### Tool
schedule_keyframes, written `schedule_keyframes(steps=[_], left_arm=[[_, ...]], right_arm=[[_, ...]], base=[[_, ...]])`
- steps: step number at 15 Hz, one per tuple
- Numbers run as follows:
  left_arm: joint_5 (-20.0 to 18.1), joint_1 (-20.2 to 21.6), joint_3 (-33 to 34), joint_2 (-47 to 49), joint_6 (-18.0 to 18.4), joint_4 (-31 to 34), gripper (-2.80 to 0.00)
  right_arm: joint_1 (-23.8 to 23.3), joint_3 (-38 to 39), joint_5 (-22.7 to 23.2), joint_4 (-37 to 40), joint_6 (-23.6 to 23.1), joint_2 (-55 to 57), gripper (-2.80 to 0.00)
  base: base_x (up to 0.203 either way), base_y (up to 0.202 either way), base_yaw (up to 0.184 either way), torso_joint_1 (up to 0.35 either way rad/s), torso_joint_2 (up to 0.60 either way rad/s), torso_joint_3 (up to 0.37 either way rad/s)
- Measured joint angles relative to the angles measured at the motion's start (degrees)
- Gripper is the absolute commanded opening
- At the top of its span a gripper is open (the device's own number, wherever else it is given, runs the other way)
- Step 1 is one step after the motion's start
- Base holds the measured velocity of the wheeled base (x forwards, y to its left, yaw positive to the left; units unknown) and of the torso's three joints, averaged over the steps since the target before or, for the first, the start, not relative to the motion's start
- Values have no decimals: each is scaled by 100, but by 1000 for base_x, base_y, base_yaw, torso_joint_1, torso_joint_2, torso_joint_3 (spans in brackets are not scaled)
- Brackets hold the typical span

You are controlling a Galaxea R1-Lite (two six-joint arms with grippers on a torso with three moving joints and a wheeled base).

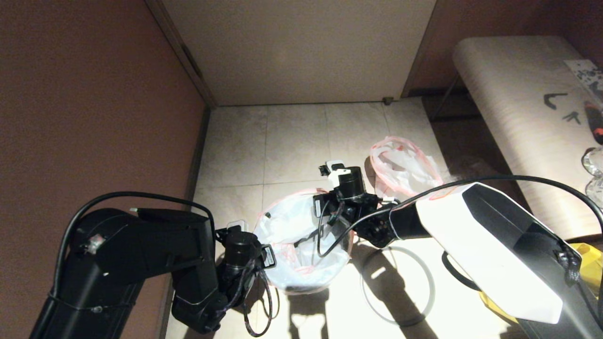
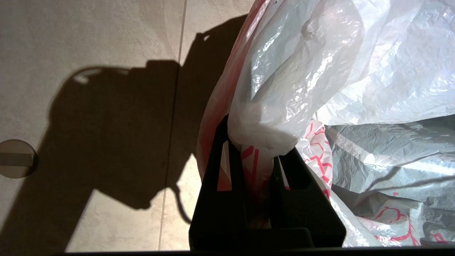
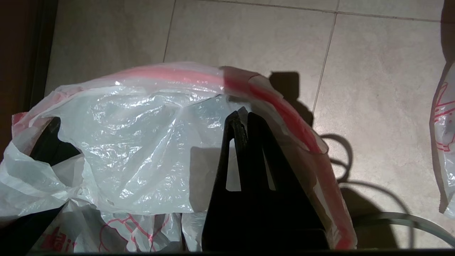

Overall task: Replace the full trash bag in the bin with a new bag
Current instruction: Put the new garbage bag on the trash can

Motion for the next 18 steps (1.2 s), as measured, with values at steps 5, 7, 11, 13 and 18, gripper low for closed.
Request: schedule_keyframes(steps=[5,7,11,13,18], left_arm=[[5,-20,40,-2,3,-16,-280],[2,-26,63,-9,7,-33,-280],[10,-54,88,-9,9,-39,-280],[8,-54,88,-9,18,-19,-280],[35,-48,66,-6,131,11,-280]], right_arm=[[-153,-555,25,38,-37,330,-280],[-307,-700,208,28,-121,534,-280],[-596,-752,438,-56,-135,733,-280],[-634,-757,439,-59,-133,756,-280],[-608,-581,275,189,93,621,-280]], base=[[0,0,0,0,0,0],[0,0,0,0,0,0],[0,0,0,0,0,0],[0,0,0,0,0,0],[0,0,0,0,0,0]])
